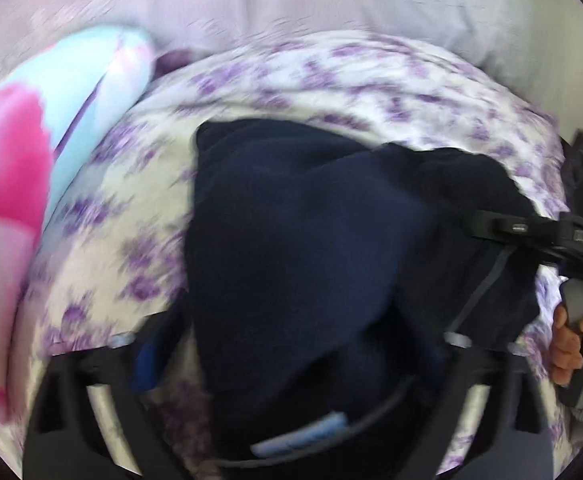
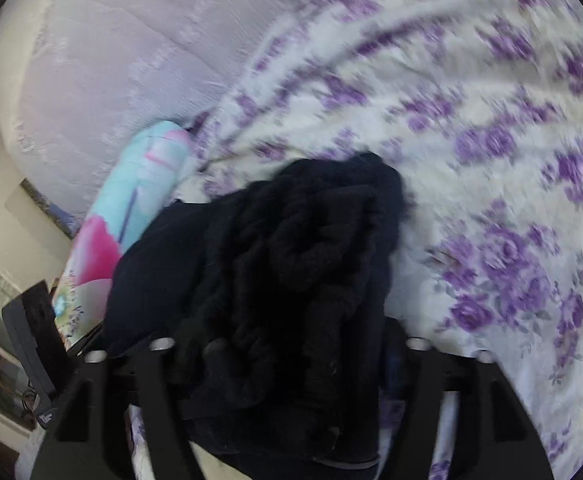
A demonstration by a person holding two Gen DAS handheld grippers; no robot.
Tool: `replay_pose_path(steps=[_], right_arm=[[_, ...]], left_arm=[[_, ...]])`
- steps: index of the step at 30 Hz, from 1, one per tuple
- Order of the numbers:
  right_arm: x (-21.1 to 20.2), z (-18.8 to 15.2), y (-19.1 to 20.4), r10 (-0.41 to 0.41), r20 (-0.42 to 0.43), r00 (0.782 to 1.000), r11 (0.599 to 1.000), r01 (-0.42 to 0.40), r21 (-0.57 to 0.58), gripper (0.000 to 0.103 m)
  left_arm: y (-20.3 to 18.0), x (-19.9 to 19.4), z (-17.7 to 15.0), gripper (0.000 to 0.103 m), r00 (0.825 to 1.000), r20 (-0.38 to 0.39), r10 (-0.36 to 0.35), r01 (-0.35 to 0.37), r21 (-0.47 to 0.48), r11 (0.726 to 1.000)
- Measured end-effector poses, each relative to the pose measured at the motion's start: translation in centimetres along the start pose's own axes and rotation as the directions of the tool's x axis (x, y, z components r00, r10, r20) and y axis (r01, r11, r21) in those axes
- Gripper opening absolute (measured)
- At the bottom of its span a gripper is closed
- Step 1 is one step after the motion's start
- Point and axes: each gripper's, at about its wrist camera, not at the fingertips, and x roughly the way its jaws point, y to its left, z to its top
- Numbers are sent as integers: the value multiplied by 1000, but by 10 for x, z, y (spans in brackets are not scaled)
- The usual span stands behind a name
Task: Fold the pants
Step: 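Set the folded pants down on the sheet and open both tools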
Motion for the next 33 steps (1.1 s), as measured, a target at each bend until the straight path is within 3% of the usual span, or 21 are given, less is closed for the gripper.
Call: replay_pose_path(steps=[3,6,8,10,12,13,16,18,20,23,28,33], right_arm=[[-26,-9,6,-57,44,997,998,59,-36,85],[-61,-18,11,-148,136,980,988,152,-24,89],[-74,-22,25,-186,189,964,976,203,-79,89],[-62,-26,38,-297,157,942,934,320,-158,89],[-44,-30,28,-327,80,942,936,334,-108,91],[-44,-31,21,-326,79,942,941,332,-74,96],[-53,-32,5,-259,78,963,966,257,28,97],[-73,-37,10,-222,141,965,975,217,52,97],[-101,-47,26,-224,211,952,974,225,21,97],[-134,-76,60,-235,278,931,963,261,-60,97],[-172,-156,118,-253,368,895,934,325,-147,99],[-190,-218,132,-293,439,849,931,358,-71,99]], left_arm=[[12,-16,-6,99,999,-28,-34,33,-54,998],[18,-44,-16,98,1000,8,3,-3,-47,999],[11,-59,-20,98,996,44,78,-78,-4,997],[-4,-57,-21,99,983,67,170,-175,81,981],[-9,-42,-23,99,976,19,216,-217,118,969],[-8,-38,-25,99,977,6,212,-212,101,972],[6,-51,-27,98,994,10,113,-113,-39,993],[10,-74,-29,98,996,72,50,-44,-75,996],[5,-98,-33,98,987,147,59,-51,-61,997],[-8,-138,-48,98,945,239,224,-216,-61,975],[-47,-193,-100,98,897,296,329,-326,-61,943],[-81,-232,-157,98,881,313,355,-359,-45,932]])
